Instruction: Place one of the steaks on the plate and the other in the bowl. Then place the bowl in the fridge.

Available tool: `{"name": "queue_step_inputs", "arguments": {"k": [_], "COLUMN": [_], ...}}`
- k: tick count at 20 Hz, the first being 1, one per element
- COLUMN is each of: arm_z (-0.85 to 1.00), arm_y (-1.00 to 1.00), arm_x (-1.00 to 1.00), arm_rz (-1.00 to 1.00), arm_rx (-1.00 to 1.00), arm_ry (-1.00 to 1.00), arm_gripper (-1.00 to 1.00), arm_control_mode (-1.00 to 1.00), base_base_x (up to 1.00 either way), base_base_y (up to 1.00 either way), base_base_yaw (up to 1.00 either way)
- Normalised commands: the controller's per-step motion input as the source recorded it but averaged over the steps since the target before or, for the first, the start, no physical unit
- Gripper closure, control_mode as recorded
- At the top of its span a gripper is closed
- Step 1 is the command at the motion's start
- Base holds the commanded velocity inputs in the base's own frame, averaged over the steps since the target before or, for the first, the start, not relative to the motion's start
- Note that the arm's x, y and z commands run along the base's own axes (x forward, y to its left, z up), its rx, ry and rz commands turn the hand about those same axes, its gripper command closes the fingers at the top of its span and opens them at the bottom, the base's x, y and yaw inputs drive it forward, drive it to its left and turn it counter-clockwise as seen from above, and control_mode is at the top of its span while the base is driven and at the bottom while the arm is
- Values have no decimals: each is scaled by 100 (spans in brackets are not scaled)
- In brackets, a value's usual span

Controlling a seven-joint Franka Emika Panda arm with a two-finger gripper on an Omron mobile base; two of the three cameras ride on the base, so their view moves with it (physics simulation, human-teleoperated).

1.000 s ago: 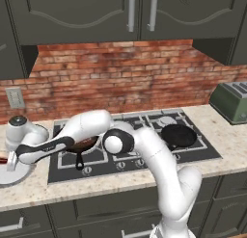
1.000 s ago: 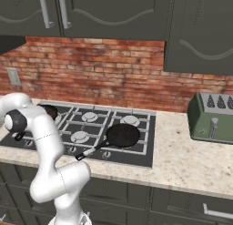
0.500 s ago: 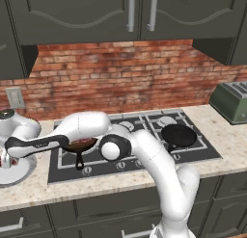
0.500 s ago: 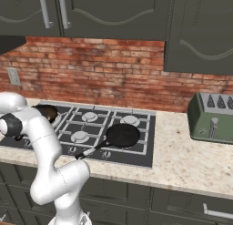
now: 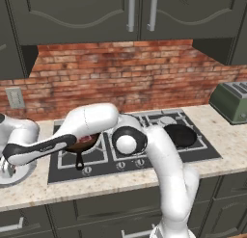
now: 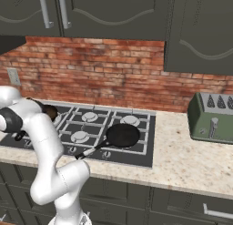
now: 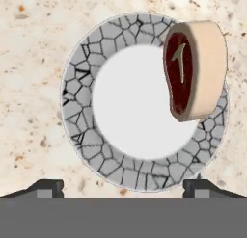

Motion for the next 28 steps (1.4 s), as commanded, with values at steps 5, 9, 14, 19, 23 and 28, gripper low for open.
{"name": "queue_step_inputs", "arguments": {"k": [5, 9, 14, 19, 23, 28], "arm_z": [17, 32, 44, 76, 74, 57], "arm_y": [-98, -100, -100, -100, -100, -100], "arm_x": [-75, -59, -48, -18, -2, 0], "arm_rz": [-12, -14, -19, -25, -23, -19], "arm_rx": [6, 11, 13, 32, 40, 39], "arm_ry": [-23, -26, -27, -13, 0, 15], "arm_gripper": [-100, -100, -100, -100, -100, -100], "arm_control_mode": [-100, -100, -100, -100, -100, -100], "base_base_x": [0, 0, 0, 0, 0, 0], "base_base_y": [0, 0, 0, 0, 0, 0], "base_base_yaw": [0, 0, 0, 0, 0, 0]}}
